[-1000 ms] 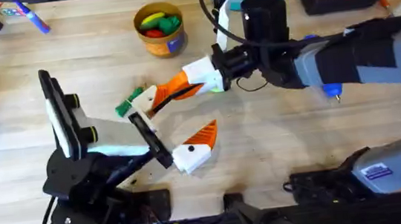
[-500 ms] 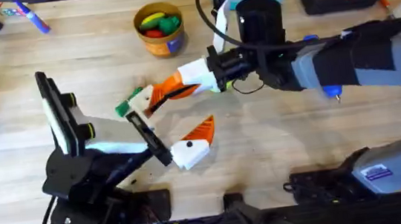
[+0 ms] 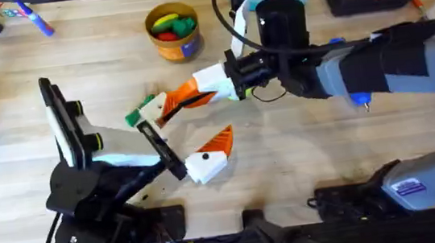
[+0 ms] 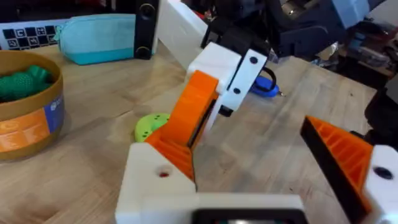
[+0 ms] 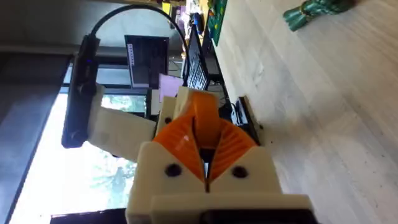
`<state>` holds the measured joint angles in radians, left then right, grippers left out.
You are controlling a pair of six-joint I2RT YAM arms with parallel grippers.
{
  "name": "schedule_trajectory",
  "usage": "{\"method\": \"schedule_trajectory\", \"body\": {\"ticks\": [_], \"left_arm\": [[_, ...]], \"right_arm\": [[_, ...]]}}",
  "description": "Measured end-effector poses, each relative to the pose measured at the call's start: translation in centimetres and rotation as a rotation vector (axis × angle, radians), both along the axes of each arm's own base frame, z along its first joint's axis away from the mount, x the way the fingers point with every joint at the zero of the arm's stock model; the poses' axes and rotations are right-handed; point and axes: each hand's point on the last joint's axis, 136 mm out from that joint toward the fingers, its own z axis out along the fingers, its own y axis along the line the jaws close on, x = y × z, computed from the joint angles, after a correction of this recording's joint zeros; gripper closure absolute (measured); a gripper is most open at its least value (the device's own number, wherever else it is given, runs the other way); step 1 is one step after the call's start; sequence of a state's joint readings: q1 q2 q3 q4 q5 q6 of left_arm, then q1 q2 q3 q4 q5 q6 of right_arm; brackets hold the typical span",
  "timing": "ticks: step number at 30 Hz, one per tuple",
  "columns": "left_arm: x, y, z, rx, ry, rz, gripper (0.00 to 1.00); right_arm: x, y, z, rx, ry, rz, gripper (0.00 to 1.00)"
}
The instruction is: Pick up the gripper from the table and insert it into the empty holder that is missing its gripper. Then pick up a screw, insert it into the mounting hole, and use the screwdriver to tighten it. Finally, clean up the table by picking up the vegetable and placing it into the bucket.
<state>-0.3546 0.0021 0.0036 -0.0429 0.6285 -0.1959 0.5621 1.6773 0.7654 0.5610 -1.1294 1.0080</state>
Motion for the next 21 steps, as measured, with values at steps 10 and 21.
{"method": "schedule_trajectory", "body": {"ticks": [10, 21], "left_arm": [[-0.8, -0.6, 0.2, 0.001, -0.013, -0.055, 0.009], [-1.0, -0.7, 0.4, 0.005, -0.038, -0.067, 0.009]], "right_arm": [[-1.9, 1.1, -0.3, -0.008, 0.004, 0.056, 0.569], [-1.8, 0.8, -0.3, -0.007, 0.010, 0.057, 0.434]]}}
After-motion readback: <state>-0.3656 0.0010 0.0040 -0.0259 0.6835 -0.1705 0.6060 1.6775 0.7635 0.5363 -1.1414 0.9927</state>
